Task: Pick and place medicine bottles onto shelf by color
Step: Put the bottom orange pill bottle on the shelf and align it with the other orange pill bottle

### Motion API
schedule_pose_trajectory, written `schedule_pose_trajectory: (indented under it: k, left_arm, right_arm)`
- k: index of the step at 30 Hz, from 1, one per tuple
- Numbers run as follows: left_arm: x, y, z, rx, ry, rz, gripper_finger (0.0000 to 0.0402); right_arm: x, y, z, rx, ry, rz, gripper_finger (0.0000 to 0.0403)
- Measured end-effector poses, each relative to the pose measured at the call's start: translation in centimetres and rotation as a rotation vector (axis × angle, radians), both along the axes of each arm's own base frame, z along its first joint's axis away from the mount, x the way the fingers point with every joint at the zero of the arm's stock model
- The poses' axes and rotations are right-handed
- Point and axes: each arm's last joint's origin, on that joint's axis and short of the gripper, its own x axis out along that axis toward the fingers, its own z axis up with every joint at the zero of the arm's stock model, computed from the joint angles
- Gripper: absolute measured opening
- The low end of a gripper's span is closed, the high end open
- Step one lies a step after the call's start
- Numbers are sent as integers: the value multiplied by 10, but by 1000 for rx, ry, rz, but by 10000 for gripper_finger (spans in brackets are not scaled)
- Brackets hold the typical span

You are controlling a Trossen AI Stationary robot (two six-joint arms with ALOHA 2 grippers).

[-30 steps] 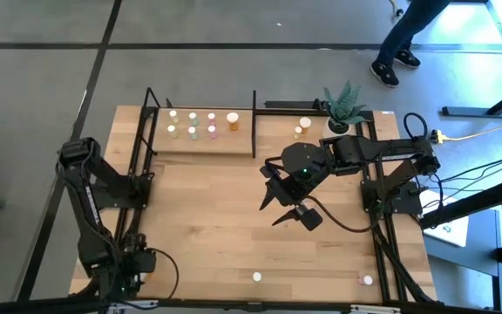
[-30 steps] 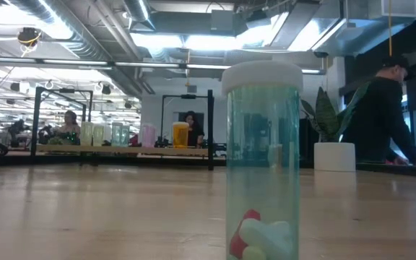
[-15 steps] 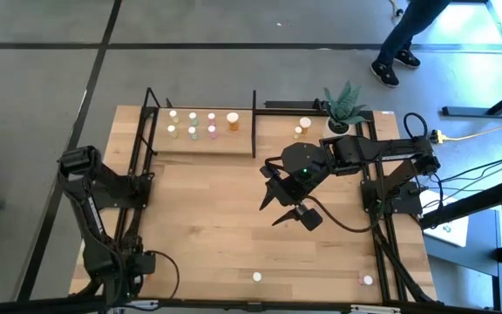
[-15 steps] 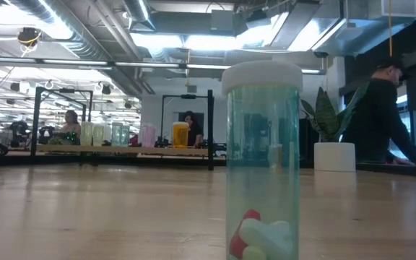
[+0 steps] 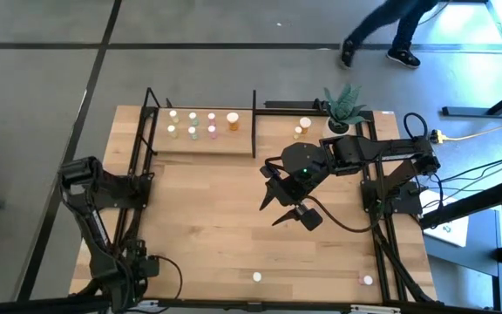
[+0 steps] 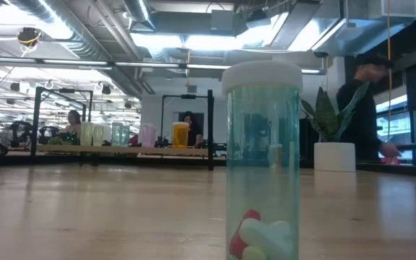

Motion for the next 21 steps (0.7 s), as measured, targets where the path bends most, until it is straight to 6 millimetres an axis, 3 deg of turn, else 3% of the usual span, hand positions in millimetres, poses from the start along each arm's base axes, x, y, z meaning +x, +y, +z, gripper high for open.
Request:
schedule_pose_trajectory:
  k: [9, 21]
  left_arm:
    - [-3, -3, -3, -2, 3, 11, 342]
    - [-4, -3, -3, 8, -4, 9, 217]
  right_arm:
    - [0, 0, 0, 0, 0, 0, 231]
    - [0, 0, 0, 0, 0, 0, 231]
